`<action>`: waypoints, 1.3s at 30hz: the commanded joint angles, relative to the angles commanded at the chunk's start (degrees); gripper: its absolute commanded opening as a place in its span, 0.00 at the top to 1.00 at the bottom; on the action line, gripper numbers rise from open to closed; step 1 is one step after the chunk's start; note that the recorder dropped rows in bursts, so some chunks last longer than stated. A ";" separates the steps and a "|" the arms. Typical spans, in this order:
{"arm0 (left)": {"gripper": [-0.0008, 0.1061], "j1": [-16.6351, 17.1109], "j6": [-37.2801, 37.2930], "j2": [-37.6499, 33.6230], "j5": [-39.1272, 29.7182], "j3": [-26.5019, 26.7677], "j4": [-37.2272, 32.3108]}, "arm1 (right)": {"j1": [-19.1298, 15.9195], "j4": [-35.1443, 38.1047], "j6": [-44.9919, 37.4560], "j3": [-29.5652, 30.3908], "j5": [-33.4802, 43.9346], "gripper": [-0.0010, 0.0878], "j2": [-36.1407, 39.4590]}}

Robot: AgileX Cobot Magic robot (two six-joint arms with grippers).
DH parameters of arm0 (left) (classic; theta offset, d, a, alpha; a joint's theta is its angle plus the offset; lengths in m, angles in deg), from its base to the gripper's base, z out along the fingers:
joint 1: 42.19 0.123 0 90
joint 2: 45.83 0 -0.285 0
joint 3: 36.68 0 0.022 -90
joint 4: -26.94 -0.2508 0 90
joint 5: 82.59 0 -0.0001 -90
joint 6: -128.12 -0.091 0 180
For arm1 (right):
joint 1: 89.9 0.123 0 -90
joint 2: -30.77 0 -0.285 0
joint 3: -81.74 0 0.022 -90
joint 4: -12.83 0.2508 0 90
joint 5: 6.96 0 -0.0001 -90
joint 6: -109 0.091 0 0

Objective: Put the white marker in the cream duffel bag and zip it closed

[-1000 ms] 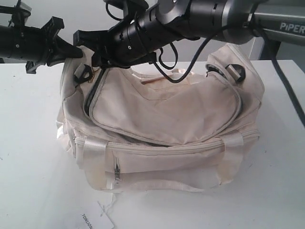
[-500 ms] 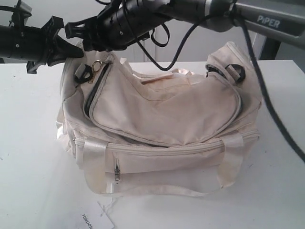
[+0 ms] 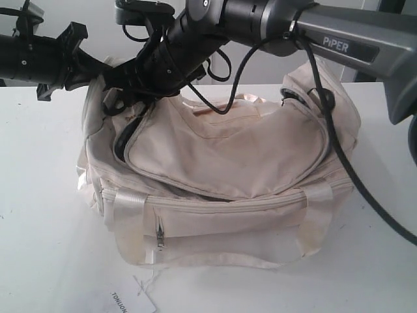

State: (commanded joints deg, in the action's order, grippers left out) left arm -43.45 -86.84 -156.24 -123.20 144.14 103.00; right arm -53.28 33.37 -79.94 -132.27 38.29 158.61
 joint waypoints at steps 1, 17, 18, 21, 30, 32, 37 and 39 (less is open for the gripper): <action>0.99 0.00 0.00 0.00 0.00 0.00 -0.12 | 0.00 0.00 0.00 -0.08 -0.11 0.63 0.00; 0.99 0.00 -0.18 0.00 0.36 0.00 -0.27 | -0.11 -3.38 19.33 -0.28 5.88 0.63 -4.57; 0.99 0.00 -0.47 0.00 0.36 0.00 -0.27 | -0.11 -4.56 21.12 -0.28 6.58 0.63 -4.25; 0.99 0.00 -1.09 0.00 0.36 0.00 -0.27 | -0.11 -5.95 24.48 -0.28 7.51 0.63 -3.40; 0.99 0.00 -1.07 0.00 0.24 0.00 -0.27 | -0.11 -3.94 25.70 -0.28 6.10 0.63 -1.03; 0.99 0.00 -1.07 0.00 0.24 0.00 -0.27 | -0.11 -2.79 25.70 -0.28 5.35 0.63 -0.65; 0.99 0.00 -1.07 0.00 0.08 0.00 -0.27 | -0.11 -1.72 25.70 -0.28 4.32 0.63 -0.62; 0.99 0.00 -1.07 0.00 0.08 0.00 -0.27 | -0.11 -1.72 25.84 -0.28 4.22 0.63 -0.88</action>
State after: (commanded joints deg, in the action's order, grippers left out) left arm -43.45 -87.92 -156.24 -123.11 144.14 102.73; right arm -53.38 31.66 -54.10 -132.56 42.51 157.73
